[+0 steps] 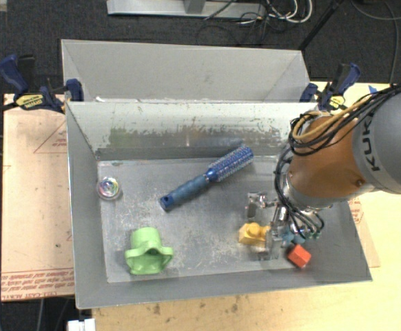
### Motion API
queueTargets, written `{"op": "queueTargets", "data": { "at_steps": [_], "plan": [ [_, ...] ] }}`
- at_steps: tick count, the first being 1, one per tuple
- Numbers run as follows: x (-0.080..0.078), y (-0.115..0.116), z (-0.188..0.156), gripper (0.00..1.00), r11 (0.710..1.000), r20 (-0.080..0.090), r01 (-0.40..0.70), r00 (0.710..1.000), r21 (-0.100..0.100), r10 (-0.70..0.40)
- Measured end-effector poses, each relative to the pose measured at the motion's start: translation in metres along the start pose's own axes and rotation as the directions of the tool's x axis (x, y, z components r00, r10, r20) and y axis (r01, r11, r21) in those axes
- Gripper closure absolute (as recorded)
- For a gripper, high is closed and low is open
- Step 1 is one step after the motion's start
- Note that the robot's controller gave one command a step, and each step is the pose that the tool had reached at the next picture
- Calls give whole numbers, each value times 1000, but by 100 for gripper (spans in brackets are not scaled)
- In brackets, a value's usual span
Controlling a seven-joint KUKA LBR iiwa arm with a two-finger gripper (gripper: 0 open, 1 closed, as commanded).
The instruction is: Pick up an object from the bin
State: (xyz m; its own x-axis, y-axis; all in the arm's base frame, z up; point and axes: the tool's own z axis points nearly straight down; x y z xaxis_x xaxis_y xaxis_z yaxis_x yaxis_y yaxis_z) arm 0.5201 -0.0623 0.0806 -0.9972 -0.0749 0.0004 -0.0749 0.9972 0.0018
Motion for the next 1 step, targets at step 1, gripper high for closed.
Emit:
{"op": "queueTargets", "data": {
  "at_steps": [1],
  "plan": [
    [0,0,0,100,1000,0,-2,1000,0,2]
  ]
}}
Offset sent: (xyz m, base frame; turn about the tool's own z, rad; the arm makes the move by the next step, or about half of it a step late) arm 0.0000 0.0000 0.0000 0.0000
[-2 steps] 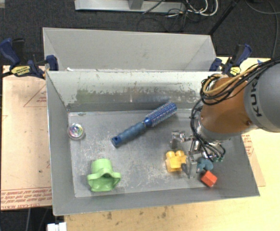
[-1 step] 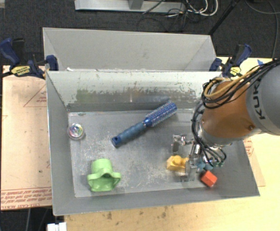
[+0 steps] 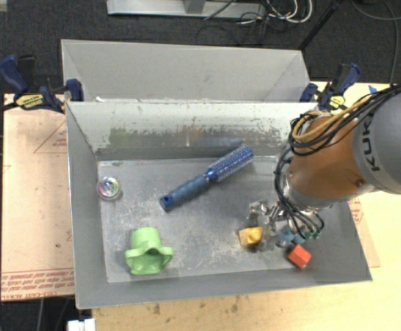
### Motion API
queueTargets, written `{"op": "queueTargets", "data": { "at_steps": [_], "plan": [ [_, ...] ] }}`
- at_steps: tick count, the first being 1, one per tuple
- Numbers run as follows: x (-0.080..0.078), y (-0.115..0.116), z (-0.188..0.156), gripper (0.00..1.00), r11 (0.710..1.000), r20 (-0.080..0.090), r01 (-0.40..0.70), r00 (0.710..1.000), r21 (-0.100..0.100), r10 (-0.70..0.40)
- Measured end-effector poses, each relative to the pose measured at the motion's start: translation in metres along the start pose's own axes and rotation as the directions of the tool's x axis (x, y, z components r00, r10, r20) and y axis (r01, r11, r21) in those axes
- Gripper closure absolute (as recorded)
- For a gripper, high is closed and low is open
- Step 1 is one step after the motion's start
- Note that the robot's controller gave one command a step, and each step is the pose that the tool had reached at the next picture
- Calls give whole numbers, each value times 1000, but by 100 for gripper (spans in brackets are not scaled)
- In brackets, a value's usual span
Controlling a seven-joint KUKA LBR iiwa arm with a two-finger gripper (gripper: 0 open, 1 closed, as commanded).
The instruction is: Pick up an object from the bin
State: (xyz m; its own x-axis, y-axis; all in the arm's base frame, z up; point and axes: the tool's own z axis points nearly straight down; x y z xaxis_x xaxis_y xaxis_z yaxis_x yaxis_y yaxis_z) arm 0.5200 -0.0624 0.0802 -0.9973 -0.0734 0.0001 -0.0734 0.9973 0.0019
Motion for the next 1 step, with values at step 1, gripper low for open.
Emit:
{"op": "queueTargets", "data": {
  "at_steps": [1],
  "plan": [
    [0,11,-133,100,995,11,-103,995,1,103]
  ]
}}
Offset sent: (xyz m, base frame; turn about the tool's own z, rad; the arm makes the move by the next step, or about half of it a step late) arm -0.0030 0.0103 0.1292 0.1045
